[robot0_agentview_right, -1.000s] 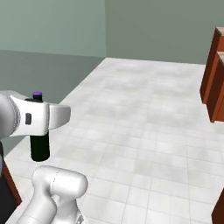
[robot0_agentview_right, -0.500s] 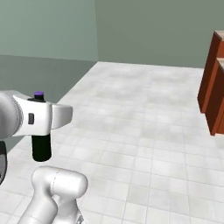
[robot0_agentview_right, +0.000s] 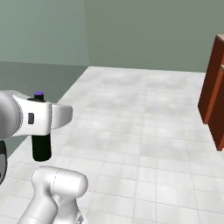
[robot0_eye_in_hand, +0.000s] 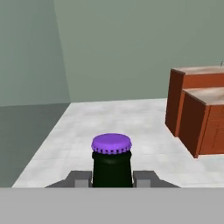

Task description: Get the candle and the beer from the cabinet and move them to the dining counter.

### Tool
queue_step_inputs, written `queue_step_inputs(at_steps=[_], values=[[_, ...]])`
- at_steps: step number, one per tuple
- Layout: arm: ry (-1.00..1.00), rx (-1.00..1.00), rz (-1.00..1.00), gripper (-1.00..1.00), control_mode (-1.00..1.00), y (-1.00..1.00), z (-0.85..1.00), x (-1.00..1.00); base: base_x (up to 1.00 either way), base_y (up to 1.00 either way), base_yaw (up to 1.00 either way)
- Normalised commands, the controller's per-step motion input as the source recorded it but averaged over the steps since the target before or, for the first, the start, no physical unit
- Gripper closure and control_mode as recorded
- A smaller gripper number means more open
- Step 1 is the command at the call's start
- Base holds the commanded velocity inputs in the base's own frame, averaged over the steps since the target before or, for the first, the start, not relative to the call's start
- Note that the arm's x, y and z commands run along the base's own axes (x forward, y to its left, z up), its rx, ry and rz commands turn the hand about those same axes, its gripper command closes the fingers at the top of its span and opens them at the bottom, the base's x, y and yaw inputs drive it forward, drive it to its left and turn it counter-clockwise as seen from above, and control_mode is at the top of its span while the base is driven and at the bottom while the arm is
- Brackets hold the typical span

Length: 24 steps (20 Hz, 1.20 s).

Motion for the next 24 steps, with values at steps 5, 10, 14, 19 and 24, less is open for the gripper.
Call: queue_step_inputs(at_steps=[5, 10, 14, 19, 24], values=[[0.0, 0.0, 0.0, 1.0, 1.0, 0.0, 0.0, 0.0, 1.0, 0.63, -0.15], [0.0, 0.0, 0.0, 1.0, 1.0, 0.0, 0.0, 0.0, 1.0, 0.75, -0.18], [0.0, 0.0, 0.0, 1.0, 1.0, 0.0, 0.0, 0.0, 1.0, 0.8, -0.19], [0.0, 0.0, 0.0, 1.0, 1.0, 0.0, 0.0, 0.0, 1.0, 0.59, -0.21], [0.0, 0.0, 0.0, 1.0, 1.0, 0.0, 0.0, 0.0, 1.0, 0.53, -0.29]])
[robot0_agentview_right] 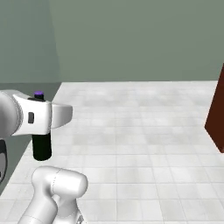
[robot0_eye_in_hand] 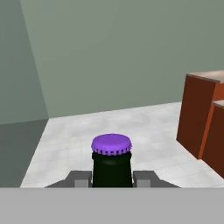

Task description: Get the candle and the beer from the cabinet and move them to the dining counter.

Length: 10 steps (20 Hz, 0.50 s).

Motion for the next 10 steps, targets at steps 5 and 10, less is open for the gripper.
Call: queue_step_inputs(at_steps=[5, 10], values=[[0.0, 0.0, 0.0, 1.0, 1.0, 0.0, 0.0, 0.0, 1.0, 0.64, -0.46], [0.0, 0.0, 0.0, 1.0, 1.0, 0.0, 0.0, 0.0, 0.88, 0.77, -0.62]])
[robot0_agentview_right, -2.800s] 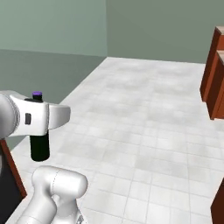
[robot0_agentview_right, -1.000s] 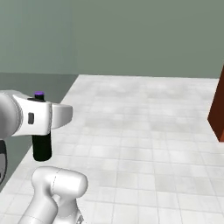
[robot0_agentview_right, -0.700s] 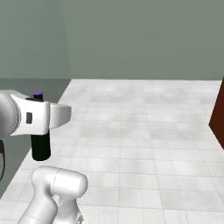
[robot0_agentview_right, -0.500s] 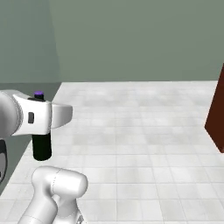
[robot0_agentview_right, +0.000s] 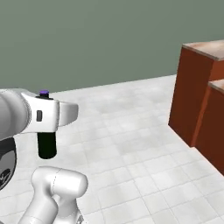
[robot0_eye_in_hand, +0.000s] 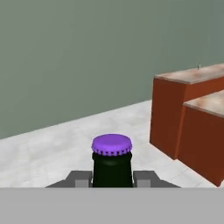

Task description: Get the candle and the beer from the cabinet and move them to the dining counter.

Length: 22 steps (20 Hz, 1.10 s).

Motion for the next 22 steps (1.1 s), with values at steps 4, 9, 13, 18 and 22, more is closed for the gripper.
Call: queue_step_inputs(at_steps=[4, 9, 13, 18, 22], values=[[0.0, 0.0, 0.0, 1.0, 1.0, 0.0, 0.0, 0.0, 0.73, 0.96, -0.56], [0.0, 0.0, 0.0, 1.0, 1.0, 0.0, 0.0, 0.0, 0.34, 1.0, -0.52], [0.0, 0.0, 0.0, 1.0, 1.0, 0.0, 0.0, 0.0, 0.48, 1.0, -0.53], [0.0, 0.0, 0.0, 1.0, 1.0, 0.0, 0.0, 0.0, 0.62, 1.0, -0.56], [0.0, 0.0, 0.0, 1.0, 1.0, 0.0, 0.0, 0.0, 0.62, 1.0, -0.52]])
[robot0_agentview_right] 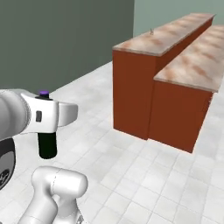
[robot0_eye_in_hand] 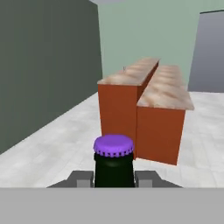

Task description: Get the candle and the beer from the cabinet and move them to the dining counter.

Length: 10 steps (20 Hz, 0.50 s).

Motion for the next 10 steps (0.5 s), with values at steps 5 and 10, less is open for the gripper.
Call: queue_step_inputs(at_steps=[5, 10], values=[[0.0, 0.0, 0.0, 1.0, 1.0, 0.0, 0.0, 0.0, 0.66, 1.0, -0.44], [0.0, 0.0, 0.0, 1.0, 1.0, 0.0, 0.0, 0.0, 0.55, 1.0, -0.45]])
